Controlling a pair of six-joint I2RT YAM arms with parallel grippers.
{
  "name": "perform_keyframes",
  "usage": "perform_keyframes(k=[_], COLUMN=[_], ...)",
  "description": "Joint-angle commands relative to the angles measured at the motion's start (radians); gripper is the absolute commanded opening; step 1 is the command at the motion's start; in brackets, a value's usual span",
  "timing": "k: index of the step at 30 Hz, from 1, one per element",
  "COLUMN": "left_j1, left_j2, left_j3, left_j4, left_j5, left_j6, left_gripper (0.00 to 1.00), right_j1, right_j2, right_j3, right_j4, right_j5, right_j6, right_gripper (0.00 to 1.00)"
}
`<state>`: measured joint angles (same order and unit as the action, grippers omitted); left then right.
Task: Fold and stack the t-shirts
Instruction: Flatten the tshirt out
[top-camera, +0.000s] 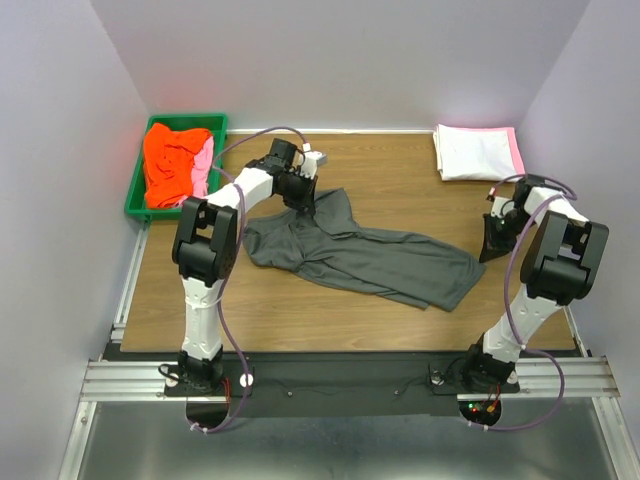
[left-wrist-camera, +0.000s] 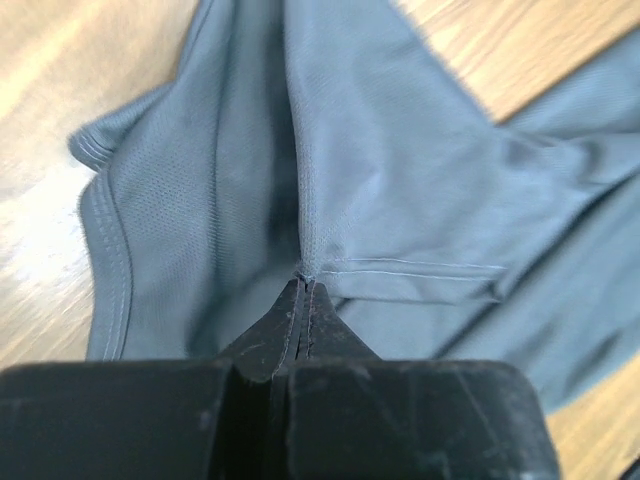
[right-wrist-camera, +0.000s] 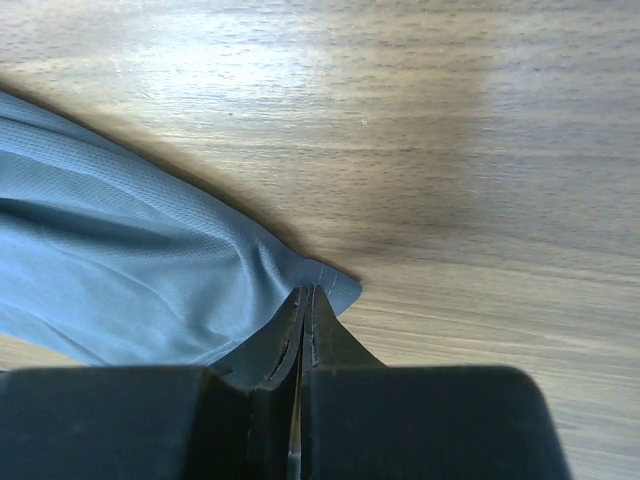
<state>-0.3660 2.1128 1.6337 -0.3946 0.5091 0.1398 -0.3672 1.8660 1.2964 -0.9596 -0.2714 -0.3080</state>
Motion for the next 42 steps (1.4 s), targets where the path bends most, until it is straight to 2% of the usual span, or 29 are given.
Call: perform_keyframes(k=[1, 8, 13, 16, 17, 18, 19, 21, 23, 30, 35, 37, 39, 41, 42], left_j1=[0.009, 0.025, 0.1, 0.127, 0.137, 0.14, 0.144, 0.145, 0.15, 0.162, 0.164, 0.164, 0.165, 0.167, 0.167], left_j2=[-0.142, -0.197, -0.226, -0.249, -0.251, -0.249, -0.251, -0.261, -0.272, -0.264, -0.251, -0.246, -0.235, -0.225, -0.221], left_j3=[0.028, 0.023, 0.034, 0.031, 0.034, 0.037, 0.035, 0.022, 0.012, 0.046, 0.067, 0.072, 0.086, 0.098, 0.103], left_j4=[-0.003, 0.016, 0.025, 0.002, -0.036, -0.056, -0.084, -0.095, -0.089, -0.093, -0.096, -0.095, -0.096, -0.098, -0.098], left_j5=[0.052, 0.071, 0.121, 0.144, 0.147, 0.152, 0.151, 0.152, 0.154, 0.164, 0.157, 0.154, 0.151, 0.147, 0.147], left_j6=[-0.008, -0.045, -0.089, -0.063, -0.025, -0.008, 0.009, 0.038, 0.037, 0.012, 0.012, 0.014, 0.012, 0.009, 0.009], left_gripper=[0.0, 0.0, 0.0, 0.0, 0.0, 0.0, 0.0, 0.0, 0.0, 0.0, 0.0, 0.0, 0.0, 0.0, 0.0], right_j1=[-0.006, -0.006, -0.006, -0.006, -0.006, -0.006, -0.006, -0.006, -0.006, -0.004, -0.004, -0.004, -0.004, -0.004, -0.004], right_j2=[0.004, 0.013, 0.01, 0.004, 0.007, 0.013, 0.013, 0.013, 0.019, 0.048, 0.119, 0.133, 0.143, 0.144, 0.144], right_j3=[0.07, 0.15, 0.208, 0.205, 0.193, 0.179, 0.163, 0.115, 0.098, 0.061, 0.053, 0.06, 0.079, 0.096, 0.116], right_j4=[-0.005, -0.008, -0.016, -0.036, -0.048, -0.059, -0.067, -0.061, -0.061, -0.041, -0.025, -0.018, -0.014, -0.013, -0.011], right_j5=[-0.043, -0.057, -0.069, -0.078, -0.09, -0.092, -0.11, -0.123, -0.153, -0.221, -0.259, -0.268, -0.279, -0.281, -0.278], right_j6=[0.001, 0.007, -0.006, -0.013, -0.022, -0.042, -0.049, -0.055, -0.054, -0.039, -0.005, 0.003, 0.013, 0.023, 0.026], right_gripper=[0.01, 0.01, 0.01, 0.01, 0.17, 0.27, 0.45, 0.59, 0.68, 0.68, 0.61, 0.52, 0.36, 0.28, 0.17])
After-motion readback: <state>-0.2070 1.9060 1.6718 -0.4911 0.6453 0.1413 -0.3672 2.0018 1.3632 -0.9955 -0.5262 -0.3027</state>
